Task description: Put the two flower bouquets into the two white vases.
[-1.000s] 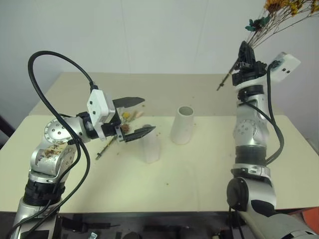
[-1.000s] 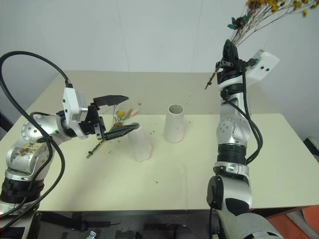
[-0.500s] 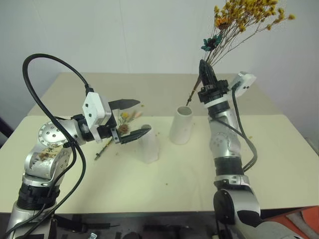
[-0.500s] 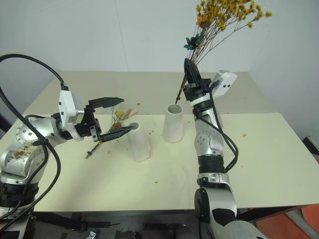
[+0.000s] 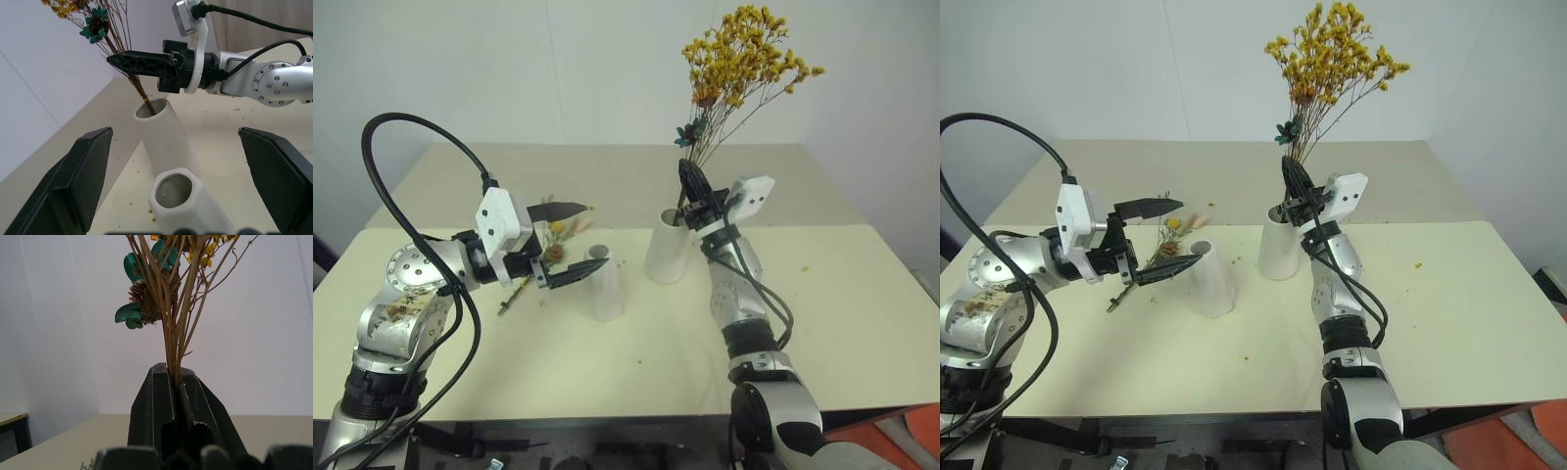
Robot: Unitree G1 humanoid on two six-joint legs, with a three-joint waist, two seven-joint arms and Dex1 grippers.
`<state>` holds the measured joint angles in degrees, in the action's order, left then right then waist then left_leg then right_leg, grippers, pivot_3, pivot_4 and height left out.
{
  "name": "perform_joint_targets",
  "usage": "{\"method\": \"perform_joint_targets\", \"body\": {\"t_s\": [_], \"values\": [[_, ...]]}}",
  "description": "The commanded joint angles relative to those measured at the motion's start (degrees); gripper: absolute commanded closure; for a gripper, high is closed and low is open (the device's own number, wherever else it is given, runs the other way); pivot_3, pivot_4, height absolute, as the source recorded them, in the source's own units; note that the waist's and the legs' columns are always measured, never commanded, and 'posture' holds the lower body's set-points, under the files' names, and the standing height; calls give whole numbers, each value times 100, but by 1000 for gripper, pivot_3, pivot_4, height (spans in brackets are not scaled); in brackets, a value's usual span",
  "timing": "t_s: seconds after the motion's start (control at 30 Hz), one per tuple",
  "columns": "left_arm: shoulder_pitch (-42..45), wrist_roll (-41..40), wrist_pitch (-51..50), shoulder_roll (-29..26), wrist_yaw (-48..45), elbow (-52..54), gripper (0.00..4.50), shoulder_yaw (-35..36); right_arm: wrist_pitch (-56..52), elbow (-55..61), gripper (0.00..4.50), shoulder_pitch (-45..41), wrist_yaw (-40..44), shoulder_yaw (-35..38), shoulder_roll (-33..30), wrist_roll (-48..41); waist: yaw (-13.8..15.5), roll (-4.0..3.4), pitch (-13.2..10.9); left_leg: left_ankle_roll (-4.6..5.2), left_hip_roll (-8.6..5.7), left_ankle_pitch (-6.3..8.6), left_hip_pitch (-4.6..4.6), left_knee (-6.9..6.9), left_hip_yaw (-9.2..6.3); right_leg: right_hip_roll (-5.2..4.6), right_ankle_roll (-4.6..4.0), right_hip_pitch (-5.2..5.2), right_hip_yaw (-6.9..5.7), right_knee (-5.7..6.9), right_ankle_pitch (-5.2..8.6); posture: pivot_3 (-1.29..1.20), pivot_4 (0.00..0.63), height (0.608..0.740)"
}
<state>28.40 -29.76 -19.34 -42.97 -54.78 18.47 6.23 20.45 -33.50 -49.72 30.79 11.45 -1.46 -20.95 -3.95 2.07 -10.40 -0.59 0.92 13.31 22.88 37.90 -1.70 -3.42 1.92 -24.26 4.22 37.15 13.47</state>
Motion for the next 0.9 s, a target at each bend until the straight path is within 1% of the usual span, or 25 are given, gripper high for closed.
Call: {"method": "perform_joint_targets", "body": {"t_s": [0.03, 0.27, 0.37, 0.6, 0.7, 0.73, 0.8, 0.9], "values": [[-74, -144, -19, -165, -51, 248, 0, 286, 250, 186, 4438, 71, 78, -89, -16, 66, 0, 0, 0, 0, 0, 0, 0, 0, 0, 0, 0, 0, 0, 0, 0, 0, 150, 740], [-155, -118, -11, -169, 11, 288, 0, 300, 48, 592, 4438, 375, 136, -262, -13, 53, 1, 0, 0, 0, 0, 0, 0, 0, -1, 0, 0, 0, -1, 0, 0, 0, 150, 740], [-160, -44, 40, -144, 19, 262, 0, 227, -15, 706, 3711, 470, 109, -315, -26, 61, 1, 0, 0, 0, 0, 0, 0, 0, -1, 0, 0, 0, -1, 0, 0, 0, 150, 740], [-17, -88, 114, -19, -13, 209, 0, 215, -254, 1145, 1329, 691, 122, -398, -155, 8, 2, 0, 0, 0, 0, 0, 0, 0, -1, 0, 0, 0, -1, 0, 0, 0, 150, 740], [26, -68, 121, 0, -19, 197, 0, 215, -403, 1327, 269, 836, 2, -483, -270, 168, 4, 0, 0, 0, 0, 0, 0, 0, -1, 0, 0, 1, -1, -1, 0, 0, 150, 740], [13, -39, 136, -3, -23, 181, 0, 210, -481, 1374, 19, 883, -96, -489, -327, 247, 4, 0, 0, 0, -1, 0, 0, 0, -1, 0, 0, 1, -1, 0, 0, 0, 150, 740], [-26, -1, 153, -14, -37, 163, 0, 198, -633, 1426, 19, 939, -346, -486, -429, 435, 4, 0, 0, 0, -1, 0, -1, 0, -1, 0, 0, 1, 0, 0, 0, 0, 150, 740], [-50, 5, 151, -11, -34, 176, 0, 197, -875, 1523, 19, 959, -603, -343, -523, 374, 3, 0, 0, 0, -1, 0, 0, 0, 0, 0, 0, 0, 0, -1, 0, 0, 150, 740]]}}
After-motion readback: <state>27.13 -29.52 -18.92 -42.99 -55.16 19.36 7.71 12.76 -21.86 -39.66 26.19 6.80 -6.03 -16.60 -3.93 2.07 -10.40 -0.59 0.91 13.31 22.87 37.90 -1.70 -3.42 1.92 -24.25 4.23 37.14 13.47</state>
